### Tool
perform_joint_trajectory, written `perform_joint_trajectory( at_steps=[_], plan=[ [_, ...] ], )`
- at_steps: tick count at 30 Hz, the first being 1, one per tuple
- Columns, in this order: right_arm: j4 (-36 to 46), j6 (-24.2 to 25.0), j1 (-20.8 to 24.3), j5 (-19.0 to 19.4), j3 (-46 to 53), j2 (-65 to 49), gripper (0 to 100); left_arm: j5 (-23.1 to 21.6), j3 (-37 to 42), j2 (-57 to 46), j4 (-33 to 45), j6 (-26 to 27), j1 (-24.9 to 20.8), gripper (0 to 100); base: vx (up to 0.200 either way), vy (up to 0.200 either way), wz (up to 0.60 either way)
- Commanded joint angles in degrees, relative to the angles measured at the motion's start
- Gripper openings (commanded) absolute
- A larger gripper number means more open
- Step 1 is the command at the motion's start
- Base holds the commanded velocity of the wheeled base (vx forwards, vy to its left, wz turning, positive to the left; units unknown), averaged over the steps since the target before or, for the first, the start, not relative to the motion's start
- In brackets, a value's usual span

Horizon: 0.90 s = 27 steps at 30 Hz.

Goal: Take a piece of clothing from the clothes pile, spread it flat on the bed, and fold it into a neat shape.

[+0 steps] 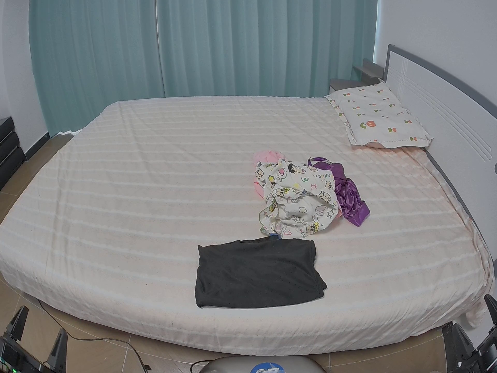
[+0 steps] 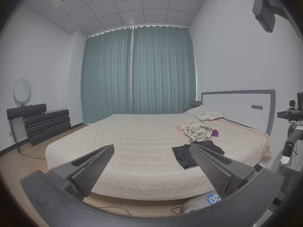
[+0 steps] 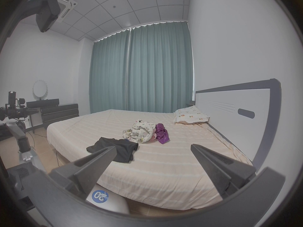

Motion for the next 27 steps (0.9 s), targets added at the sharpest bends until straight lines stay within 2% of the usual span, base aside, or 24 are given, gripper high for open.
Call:
perform_joint_trajectory(
  at_steps=[1, 3, 4, 5, 6, 8, 10, 14, 20, 27],
  plan=[
    [0.1, 0.7, 0.0, -1.7, -0.1, -0.6, 100, 0.5, 0.9, 0.0, 0.0, 0.5, 0.0, 100, 0.0, 0.0, 0.0],
    [-0.1, 0.7, 0.0, -2.8, -0.1, -0.5, 100, 1.2, 0.9, 0.0, 0.0, 0.5, 0.0, 100, 0.0, 0.0, 0.0],
    [-1.2, -1.2, 0.0, -4.5, 0.1, -0.5, 100, 2.6, 0.9, 0.0, -0.1, 0.4, 0.1, 100, 0.0, 0.0, 0.0],
    [-1.4, -1.5, 0.0, -4.5, 0.1, -0.5, 100, 2.7, 0.9, 0.0, -0.1, 0.4, 0.0, 100, 0.0, 0.0, 0.0],
    [-5.0, -4.7, 0.1, -4.1, -1.7, -0.6, 100, 2.8, 0.9, -0.1, -0.1, 0.3, 0.0, 100, 0.0, 0.0, 0.0],
    [-5.9, -4.6, 0.3, -3.7, -2.6, -0.6, 100, 2.8, 0.9, -0.1, -0.1, 0.3, 0.1, 100, 0.0, 0.0, 0.0],
    [-6.3, -2.8, 0.1, -3.3, 1.5, -0.6, 100, 2.8, 0.9, -0.1, -0.1, 0.0, 0.0, 100, 0.0, 0.0, 0.0],
    [-5.9, 1.8, 0.0, -3.1, 1.8, -0.6, 100, 2.8, 0.9, -0.1, -0.1, -0.1, 0.1, 100, 0.0, 0.0, 0.0],
    [-3.7, 2.3, 0.0, -2.2, 1.3, -0.5, 100, 2.8, 0.9, -0.1, -0.1, 0.0, 0.1, 100, 0.0, 0.0, 0.0],
    [-1.8, 4.4, 0.0, -3.6, 0.9, -0.4, 100, 2.8, 0.9, -0.1, -0.1, 0.0, 0.1, 100, 0.0, 0.0, 0.0]
  ],
)
